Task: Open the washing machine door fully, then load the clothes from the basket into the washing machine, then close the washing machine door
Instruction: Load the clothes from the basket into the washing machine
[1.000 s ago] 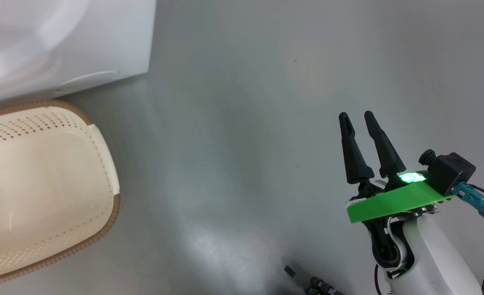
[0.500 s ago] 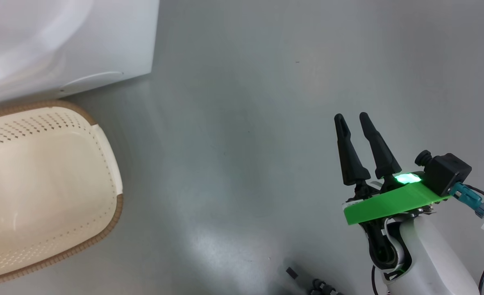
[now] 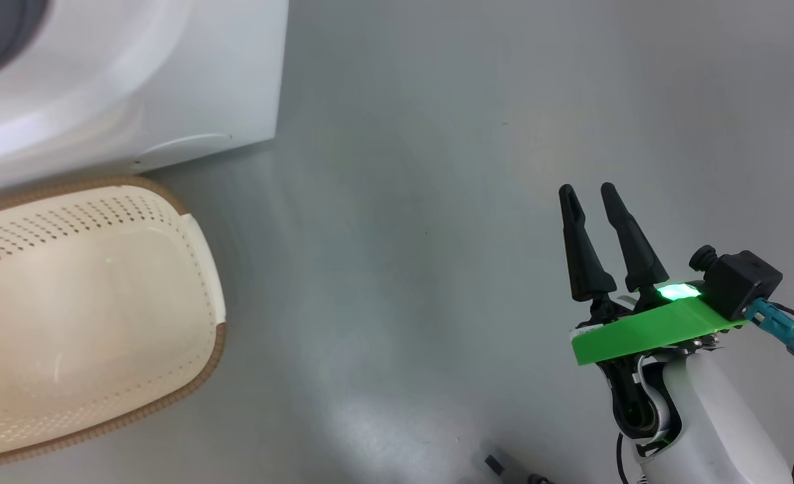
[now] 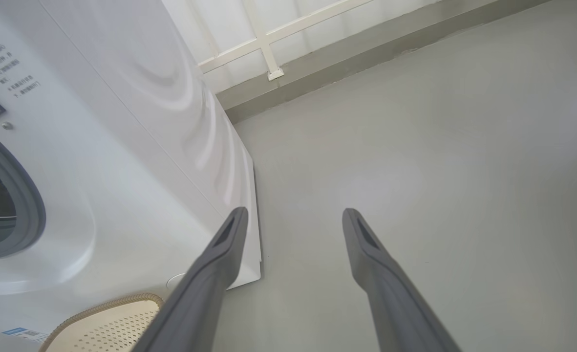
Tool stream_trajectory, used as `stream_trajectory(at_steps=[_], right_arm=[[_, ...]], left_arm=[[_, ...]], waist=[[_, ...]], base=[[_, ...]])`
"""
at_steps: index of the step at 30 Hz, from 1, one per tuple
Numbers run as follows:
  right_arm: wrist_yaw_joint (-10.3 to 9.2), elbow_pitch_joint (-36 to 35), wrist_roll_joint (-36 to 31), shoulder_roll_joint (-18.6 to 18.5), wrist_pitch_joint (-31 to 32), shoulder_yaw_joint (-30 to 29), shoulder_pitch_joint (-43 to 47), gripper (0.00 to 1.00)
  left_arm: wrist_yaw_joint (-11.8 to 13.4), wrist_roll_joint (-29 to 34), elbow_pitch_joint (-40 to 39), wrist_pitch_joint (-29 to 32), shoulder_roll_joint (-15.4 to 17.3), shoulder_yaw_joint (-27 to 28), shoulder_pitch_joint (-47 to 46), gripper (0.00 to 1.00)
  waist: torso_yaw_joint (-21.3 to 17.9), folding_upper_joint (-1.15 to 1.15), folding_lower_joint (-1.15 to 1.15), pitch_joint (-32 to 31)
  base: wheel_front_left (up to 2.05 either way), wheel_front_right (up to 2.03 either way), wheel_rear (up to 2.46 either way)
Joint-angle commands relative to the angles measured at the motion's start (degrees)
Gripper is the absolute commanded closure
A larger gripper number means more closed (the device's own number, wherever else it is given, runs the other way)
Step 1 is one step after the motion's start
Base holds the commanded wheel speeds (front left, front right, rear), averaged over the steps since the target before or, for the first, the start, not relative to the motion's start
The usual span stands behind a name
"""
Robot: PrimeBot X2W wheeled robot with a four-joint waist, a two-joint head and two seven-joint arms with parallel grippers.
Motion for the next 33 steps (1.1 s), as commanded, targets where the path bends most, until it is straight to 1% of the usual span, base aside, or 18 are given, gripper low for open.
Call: stream_trajectory(at_steps=[1, 6, 11, 20, 21, 25, 26, 33], right_arm=[[0.32, -0.93, -0.99, -0.38, -0.46, 0.63, 1.48, 0.0], [0.32, -0.63, -1.75, -0.88, -0.46, 0.01, 1.85, 0.0], [0.32, -0.13, -1.89, -1.99, -0.46, -0.24, 2.49, 0.0], [0.32, 0.53, -1.96, -4.06, -0.46, -0.98, 4.39, 0.0], [0.32, 0.53, -1.96, -4.06, -0.46, -0.98, 4.39, 0.0], [0.32, 0.93, -1.92, -4.94, -0.46, -0.9, 5.45, 0.0], [0.32, 1.26, -1.93, -5.54, -0.46, -0.64, 6.0, 0.0], [0.32, 1.84, -1.67, -7.49, -0.46, -0.7, 7.61, 0.0]], left_arm=[[-0.29, -0.6, -0.93, -1.08, 1.81, 0.54, 1.76, 0.0], [-0.82, -2.77, -1.08, -3.3, 0.23, 1.43, 5.19, 0.0], [-1.18, -4.53, -2.79, -4.13, -0.9, 2.1, 9.9, 0.0], [-1.4, -7.51, -13.9, -4.21, -2.58, 5.23, 22.77, 0.0], [-1.4, -7.51, -13.9, -4.21, -2.58, 5.23, 22.77, 0.0], [-1.46, -8.51, -17.73, -4.22, -4.0, 6.77, 28.71, 0.0], [-1.49, -8.66, -19.39, -4.22, -4.63, 7.18, 31.56, 0.0], [-1.54, -8.7, -26.45, -4.22, -7.45, 8.93, 40.63, 0.0]], waist=[[0.86, 0.0, 0.0, -1.36], [2.11, 0.0, 0.0, -3.79], [3.16, 0.0, 0.0, -6.89], [5.49, 0.0, 0.0, -12.77], [5.49, 0.0, 0.0, -12.77], [6.44, 0.0, 0.0, -15.4], [6.91, 0.0, 0.0, -16.72], [8.75, 0.0, 0.0, -20.73]], base=[[0.0, 0.0, 0.0], [0.0, 0.0, 0.0], [0.0, 0.0, 0.0], [0.0, 0.0, 0.0], [0.0, 0.0, 0.0], [0.0, 0.0, 0.0], [0.0, 0.0, 0.0], [0.0, 0.0, 0.0]])
